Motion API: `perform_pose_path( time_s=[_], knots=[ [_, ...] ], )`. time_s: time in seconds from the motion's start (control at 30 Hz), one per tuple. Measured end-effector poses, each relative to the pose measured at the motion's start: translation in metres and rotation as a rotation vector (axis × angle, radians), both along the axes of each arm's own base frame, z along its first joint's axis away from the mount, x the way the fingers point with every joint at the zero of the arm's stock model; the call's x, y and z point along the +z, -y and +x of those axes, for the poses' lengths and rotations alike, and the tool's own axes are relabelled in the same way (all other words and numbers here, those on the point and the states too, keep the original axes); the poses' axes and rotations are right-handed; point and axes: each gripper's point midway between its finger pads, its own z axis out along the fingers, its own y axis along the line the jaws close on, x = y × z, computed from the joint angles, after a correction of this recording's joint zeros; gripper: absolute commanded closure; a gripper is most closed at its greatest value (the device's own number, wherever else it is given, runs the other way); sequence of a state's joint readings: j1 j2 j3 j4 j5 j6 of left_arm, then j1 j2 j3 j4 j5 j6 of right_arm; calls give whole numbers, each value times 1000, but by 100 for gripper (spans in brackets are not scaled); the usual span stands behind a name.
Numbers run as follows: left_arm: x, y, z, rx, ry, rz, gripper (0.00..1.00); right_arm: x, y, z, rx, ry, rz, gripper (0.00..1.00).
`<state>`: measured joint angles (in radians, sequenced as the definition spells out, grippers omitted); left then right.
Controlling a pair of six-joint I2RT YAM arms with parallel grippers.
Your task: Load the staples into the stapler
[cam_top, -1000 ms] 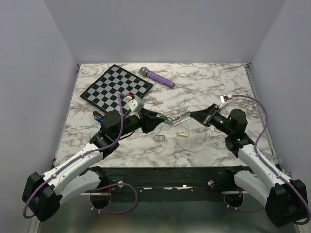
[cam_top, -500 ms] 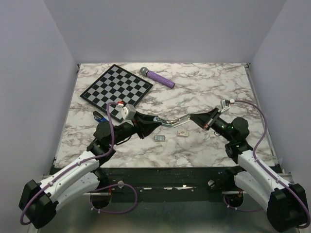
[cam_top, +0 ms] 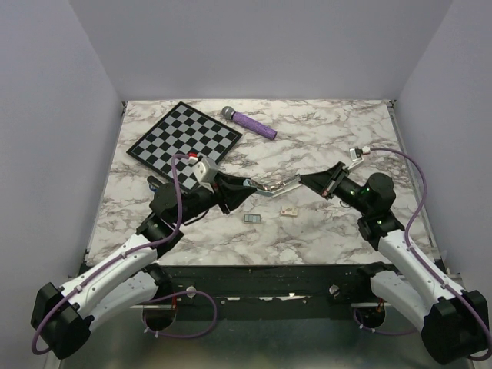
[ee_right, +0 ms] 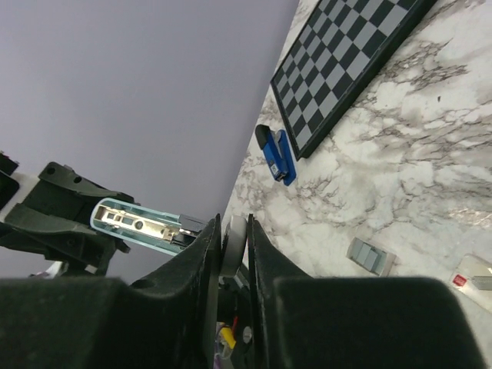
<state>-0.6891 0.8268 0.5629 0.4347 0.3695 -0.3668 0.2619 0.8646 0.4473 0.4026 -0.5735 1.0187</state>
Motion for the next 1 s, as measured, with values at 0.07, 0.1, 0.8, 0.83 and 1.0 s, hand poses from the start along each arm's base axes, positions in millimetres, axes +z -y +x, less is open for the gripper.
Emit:
perform_pose_path(
  time_s=[0.07, 0.1, 0.8, 0.83, 1.0],
  knots=[
    [-1, 1, 1, 1, -9, 10, 100, -2, 1, 1, -2, 5, -20, 69],
    [-1, 1, 2, 1, -11, 13, 100, -4, 1, 1, -3, 4, -28, 68],
    [-3, 3, 5, 6, -26, 48, 100, -13, 8, 3, -34, -11, -92, 47],
    [-3, 3, 5, 6, -26, 48, 100, -13, 8, 3, -35, -14, -89, 46],
    [-2, 2, 6, 13, -22, 43, 100, -13, 7, 3, -37, -38, -69, 41]
  ],
)
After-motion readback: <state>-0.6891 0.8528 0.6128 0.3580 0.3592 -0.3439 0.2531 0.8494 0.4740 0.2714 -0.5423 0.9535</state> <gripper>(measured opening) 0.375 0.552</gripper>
